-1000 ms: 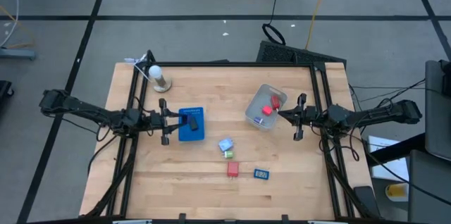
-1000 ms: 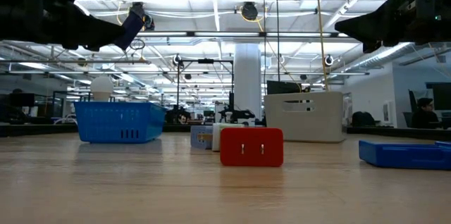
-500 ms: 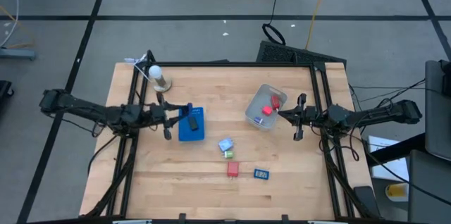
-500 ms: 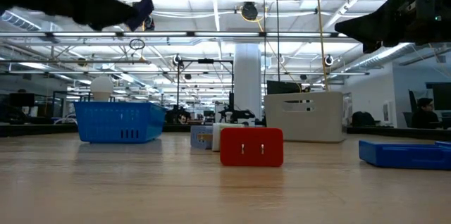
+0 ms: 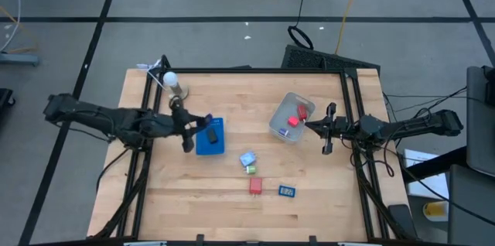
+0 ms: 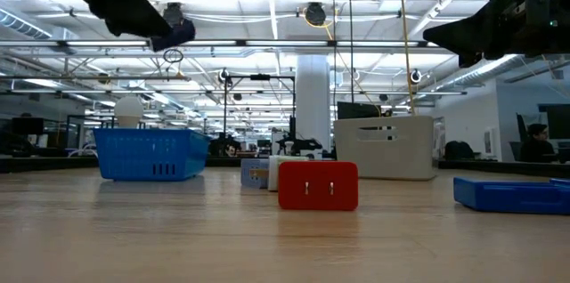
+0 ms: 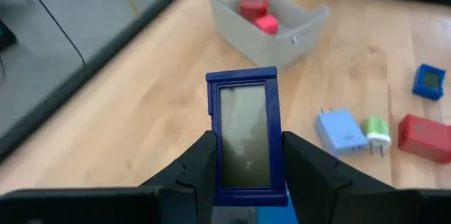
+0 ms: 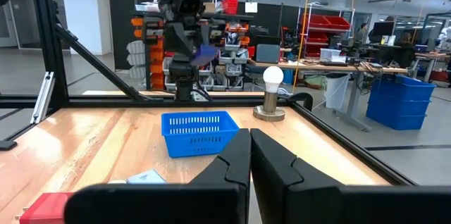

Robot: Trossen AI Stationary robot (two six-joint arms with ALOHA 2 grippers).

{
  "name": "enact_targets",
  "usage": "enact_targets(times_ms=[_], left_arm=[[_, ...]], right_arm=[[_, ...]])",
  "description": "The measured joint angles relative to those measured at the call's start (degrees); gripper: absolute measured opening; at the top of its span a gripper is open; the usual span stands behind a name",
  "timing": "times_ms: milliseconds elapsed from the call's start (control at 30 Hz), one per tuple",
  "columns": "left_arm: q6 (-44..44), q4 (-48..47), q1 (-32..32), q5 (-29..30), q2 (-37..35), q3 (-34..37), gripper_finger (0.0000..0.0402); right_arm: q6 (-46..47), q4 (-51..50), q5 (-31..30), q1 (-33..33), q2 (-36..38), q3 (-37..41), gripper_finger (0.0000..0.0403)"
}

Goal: Pick & Place Office items
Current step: Put the dark blue digital clock into the blue bin

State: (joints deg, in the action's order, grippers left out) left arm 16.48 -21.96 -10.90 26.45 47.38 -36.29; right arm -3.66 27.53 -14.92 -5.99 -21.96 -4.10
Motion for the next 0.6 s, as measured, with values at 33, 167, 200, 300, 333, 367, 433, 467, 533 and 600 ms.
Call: enact_targets(times_ms=[33, 167, 200, 300, 333, 367, 433, 467, 533, 600], left_arm=[[0.9, 0.1, 0.0, -0.6, 1.3, 0.0, 0.0136], [3.5, 0.1, 0.0, -1.0, 6.7, 0.0, 0.0136], [3.7, 0.1, 0.0, -1.0, 8.0, 0.0, 0.0136], [5.2, 0.1, 0.0, -1.0, 12.0, 0.0, 0.0136], [5.4, 0.1, 0.0, -1.0, 13.3, 0.0, 0.0136], [5.8, 0.1, 0.0, -1.0, 14.6, 0.0, 0.0136], [6.5, 0.1, 0.0, -1.0, 17.1, 0.0, 0.0136], [6.7, 0.2, 0.0, -1.0, 18.3, 0.0, 0.0136], [7.2, 0.4, 0.0, -1.0, 20.4, 0.0, 0.0136], [7.6, 0.9, 0.0, -1.0, 22.4, 0.0, 0.0136]], right_arm=[[0.0, 0.0, 0.0, 0.0, 0.0, 0.0, 0.0004], [0.0, 0.0, 0.0, 0.0, 0.0, 0.0, 0.0004], [0.0, 0.0, 0.0, 0.0, 0.0, 0.0, 0.0004], [0.0, 0.0, 0.0, 0.0, 0.0, 0.0, 0.0004], [0.0, 0.0, 0.0, 0.0, 0.0, 0.0, 0.0004], [0.0, 0.0, 0.0, 0.0, 0.0, 0.0, 0.0004], [0.0, -0.1, 0.0, 0.0, 0.0, 0.0, 0.0004], [0.0, -0.2, 0.0, 0.0, 0.0, 0.0, 0.0004], [0.0, -0.2, 0.0, 0.0, 0.0, 0.0, 0.0004], [0.0, -0.2, 0.0, 0.0, 0.0, 0.0, 0.0004]])
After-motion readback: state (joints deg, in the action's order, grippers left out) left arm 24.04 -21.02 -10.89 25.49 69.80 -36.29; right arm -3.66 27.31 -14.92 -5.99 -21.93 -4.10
